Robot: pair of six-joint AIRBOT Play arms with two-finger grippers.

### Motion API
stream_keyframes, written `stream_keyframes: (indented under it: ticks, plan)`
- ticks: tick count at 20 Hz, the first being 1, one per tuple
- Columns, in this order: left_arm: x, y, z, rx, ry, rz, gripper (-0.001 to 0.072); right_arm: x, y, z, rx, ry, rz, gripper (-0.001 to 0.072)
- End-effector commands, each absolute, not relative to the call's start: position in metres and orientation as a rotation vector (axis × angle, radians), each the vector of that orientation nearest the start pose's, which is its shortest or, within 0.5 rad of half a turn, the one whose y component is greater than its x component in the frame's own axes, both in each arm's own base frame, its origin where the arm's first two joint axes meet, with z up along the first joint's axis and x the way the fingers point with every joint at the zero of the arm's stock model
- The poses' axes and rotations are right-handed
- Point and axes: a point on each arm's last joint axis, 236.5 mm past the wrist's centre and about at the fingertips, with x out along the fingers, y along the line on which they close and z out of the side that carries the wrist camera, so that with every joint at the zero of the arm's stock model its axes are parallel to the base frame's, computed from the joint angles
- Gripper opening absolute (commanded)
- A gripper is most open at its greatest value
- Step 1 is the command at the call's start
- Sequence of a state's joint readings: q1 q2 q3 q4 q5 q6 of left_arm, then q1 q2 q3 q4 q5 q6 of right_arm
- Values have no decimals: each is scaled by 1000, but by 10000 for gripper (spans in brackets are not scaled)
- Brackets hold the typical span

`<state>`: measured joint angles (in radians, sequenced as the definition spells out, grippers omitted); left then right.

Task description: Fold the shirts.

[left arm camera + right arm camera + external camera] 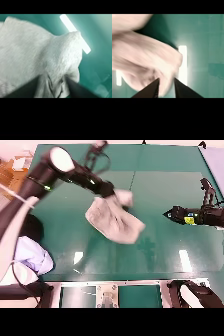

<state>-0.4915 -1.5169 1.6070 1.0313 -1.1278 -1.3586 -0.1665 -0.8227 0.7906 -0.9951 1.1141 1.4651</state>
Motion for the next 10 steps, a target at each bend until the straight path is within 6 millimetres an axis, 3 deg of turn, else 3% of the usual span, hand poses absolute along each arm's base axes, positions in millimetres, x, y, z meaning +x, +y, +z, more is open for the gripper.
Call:
stream_keyframes:
  ticks: [1, 3, 6, 8, 10]
  plan:
    - [372, -349, 73, -73, 1132, -865, 684, 300, 68, 60, 509, 1084, 237, 327]
    - [398, -319, 84, -108, 1110, -807, 684, 294, 69, 55, 506, 1110, 239, 394]
    - [427, -250, 85, -191, 1165, -681, 684, 277, 72, 24, 550, 1192, 215, 412]
    - [426, -205, 68, -237, 1256, -612, 684, 273, 72, -1, 589, 1207, 184, 477]
    - [401, -182, 40, -262, 1400, -590, 684, 284, 71, -16, 610, 1197, 175, 513]
